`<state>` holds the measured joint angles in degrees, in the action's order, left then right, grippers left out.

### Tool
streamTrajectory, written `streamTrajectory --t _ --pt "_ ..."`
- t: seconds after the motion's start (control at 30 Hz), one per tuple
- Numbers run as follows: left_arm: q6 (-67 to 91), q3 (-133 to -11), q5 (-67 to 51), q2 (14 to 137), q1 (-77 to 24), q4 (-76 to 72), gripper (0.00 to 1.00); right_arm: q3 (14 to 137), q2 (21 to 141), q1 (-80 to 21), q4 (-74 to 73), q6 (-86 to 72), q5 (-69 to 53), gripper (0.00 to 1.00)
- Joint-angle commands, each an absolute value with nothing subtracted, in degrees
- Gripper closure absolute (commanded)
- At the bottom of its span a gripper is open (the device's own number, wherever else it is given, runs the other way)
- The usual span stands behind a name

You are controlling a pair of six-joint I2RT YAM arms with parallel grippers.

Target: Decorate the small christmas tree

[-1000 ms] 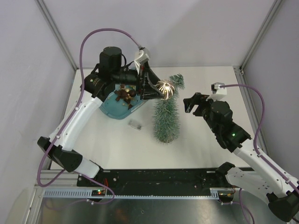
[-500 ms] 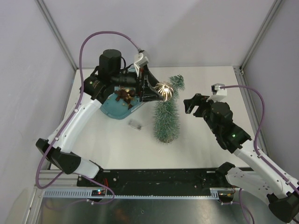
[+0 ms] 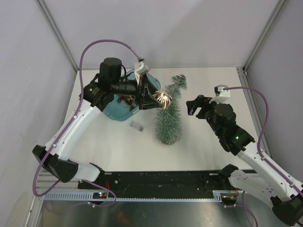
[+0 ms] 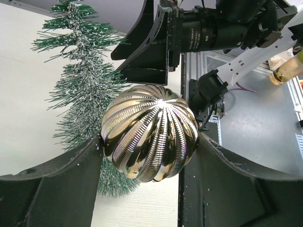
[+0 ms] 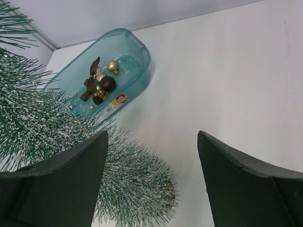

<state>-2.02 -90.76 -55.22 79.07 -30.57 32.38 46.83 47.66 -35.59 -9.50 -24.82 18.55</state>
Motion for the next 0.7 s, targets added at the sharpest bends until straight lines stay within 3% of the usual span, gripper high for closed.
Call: streamTrajectory --t 0.0,0.17,0.67 --pt "-3.2 -92.2 -54.0 77.4 -29.7 31.5 0.41 46.8 46.5 -35.4 -7.9 -25.1 19.1 0.2" --pt "-3.0 -94.2 -52.1 76.5 -27.2 31.5 0.51 46.7 46.2 -35.4 -8.3 -25.1 19.3 0.2" --pt "-2.5 -91.7 -54.3 74.5 -24.7 31.5 0.52 46.6 49.1 -35.3 -3.2 -24.5 17.5 0.2"
